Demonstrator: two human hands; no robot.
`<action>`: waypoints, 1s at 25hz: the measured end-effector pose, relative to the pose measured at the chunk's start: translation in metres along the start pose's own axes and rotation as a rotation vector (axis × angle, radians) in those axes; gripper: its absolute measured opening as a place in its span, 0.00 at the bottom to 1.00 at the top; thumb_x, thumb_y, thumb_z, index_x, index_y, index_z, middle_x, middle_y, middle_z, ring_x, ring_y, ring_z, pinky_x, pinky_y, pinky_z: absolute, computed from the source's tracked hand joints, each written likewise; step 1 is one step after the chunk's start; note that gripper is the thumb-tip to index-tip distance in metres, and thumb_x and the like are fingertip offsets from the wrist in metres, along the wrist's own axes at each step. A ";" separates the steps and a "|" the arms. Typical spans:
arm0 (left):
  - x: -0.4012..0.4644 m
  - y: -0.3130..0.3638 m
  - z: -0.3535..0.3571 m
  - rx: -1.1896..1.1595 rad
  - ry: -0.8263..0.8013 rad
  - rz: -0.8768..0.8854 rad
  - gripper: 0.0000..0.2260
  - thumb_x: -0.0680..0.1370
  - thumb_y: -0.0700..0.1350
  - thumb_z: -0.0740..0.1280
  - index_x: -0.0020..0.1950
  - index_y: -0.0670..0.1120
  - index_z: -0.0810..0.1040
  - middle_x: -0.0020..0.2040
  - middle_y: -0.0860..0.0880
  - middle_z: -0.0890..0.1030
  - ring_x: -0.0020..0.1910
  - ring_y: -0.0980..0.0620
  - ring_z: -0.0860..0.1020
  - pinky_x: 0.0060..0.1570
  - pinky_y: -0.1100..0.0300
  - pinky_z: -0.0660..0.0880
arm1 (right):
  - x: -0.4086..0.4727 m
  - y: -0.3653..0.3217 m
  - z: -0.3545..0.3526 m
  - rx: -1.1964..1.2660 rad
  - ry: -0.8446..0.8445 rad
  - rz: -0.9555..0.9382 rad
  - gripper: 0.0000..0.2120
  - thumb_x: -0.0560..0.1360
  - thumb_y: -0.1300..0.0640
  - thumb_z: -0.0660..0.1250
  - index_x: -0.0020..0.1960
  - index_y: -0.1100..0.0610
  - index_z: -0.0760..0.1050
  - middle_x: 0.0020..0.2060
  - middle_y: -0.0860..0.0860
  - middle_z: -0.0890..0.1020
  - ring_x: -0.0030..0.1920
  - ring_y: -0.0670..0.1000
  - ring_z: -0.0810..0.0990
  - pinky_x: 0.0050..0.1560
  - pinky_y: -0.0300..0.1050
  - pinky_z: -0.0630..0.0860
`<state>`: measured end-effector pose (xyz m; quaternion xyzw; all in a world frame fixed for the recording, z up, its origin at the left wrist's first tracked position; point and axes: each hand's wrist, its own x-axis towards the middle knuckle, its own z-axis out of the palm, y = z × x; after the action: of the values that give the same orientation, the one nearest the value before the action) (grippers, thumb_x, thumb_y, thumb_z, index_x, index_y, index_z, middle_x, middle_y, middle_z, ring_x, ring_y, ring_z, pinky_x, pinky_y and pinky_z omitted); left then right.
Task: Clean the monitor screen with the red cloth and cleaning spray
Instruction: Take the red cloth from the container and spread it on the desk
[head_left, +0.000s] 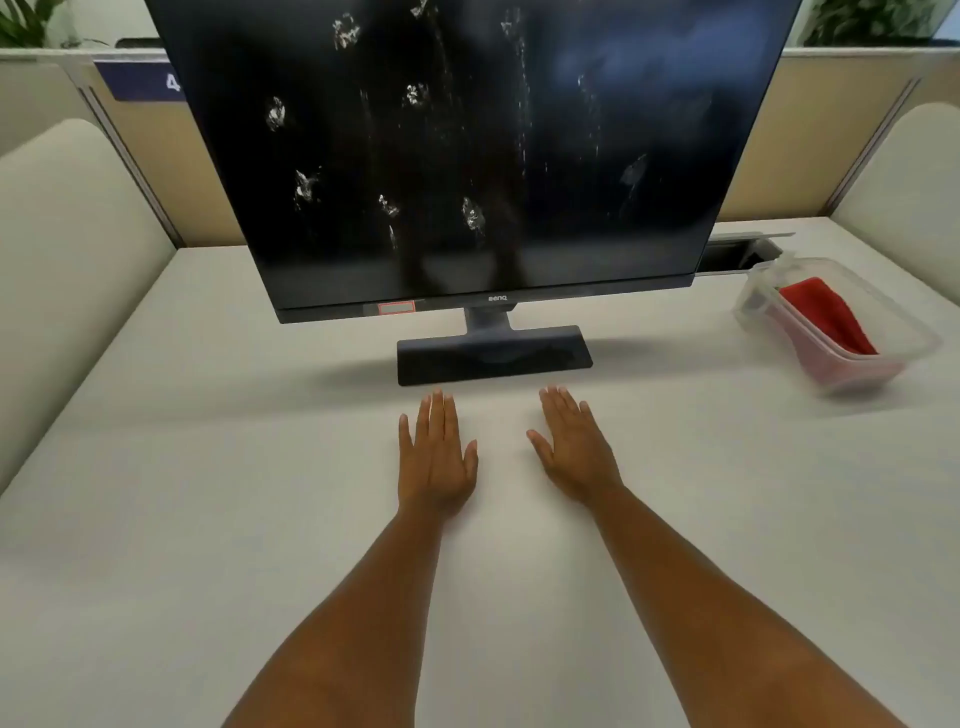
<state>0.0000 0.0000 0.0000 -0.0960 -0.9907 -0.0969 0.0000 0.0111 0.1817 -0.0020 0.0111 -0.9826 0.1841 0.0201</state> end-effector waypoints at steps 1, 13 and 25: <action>-0.002 -0.001 0.003 -0.001 -0.027 -0.010 0.28 0.79 0.55 0.44 0.74 0.45 0.38 0.76 0.45 0.41 0.75 0.47 0.40 0.71 0.49 0.35 | -0.002 0.001 0.003 -0.029 -0.037 0.007 0.28 0.80 0.47 0.49 0.75 0.55 0.44 0.76 0.52 0.47 0.75 0.49 0.44 0.73 0.42 0.38; -0.005 -0.007 0.015 -0.003 -0.091 0.034 0.28 0.79 0.57 0.43 0.73 0.45 0.37 0.76 0.46 0.39 0.75 0.48 0.38 0.72 0.48 0.35 | -0.005 0.009 0.015 -0.063 -0.102 0.000 0.28 0.80 0.46 0.48 0.75 0.55 0.44 0.76 0.51 0.47 0.75 0.49 0.44 0.72 0.41 0.37; 0.011 0.014 0.007 -0.032 0.000 0.098 0.26 0.80 0.54 0.46 0.74 0.46 0.41 0.77 0.46 0.45 0.75 0.47 0.43 0.70 0.50 0.35 | -0.002 0.024 -0.020 0.049 0.180 -0.004 0.20 0.80 0.55 0.53 0.71 0.58 0.61 0.71 0.54 0.66 0.72 0.52 0.63 0.73 0.43 0.49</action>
<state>-0.0077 0.0164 -0.0036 -0.1444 -0.9831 -0.1126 0.0034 0.0136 0.2111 0.0077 -0.0030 -0.9720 0.2082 0.1085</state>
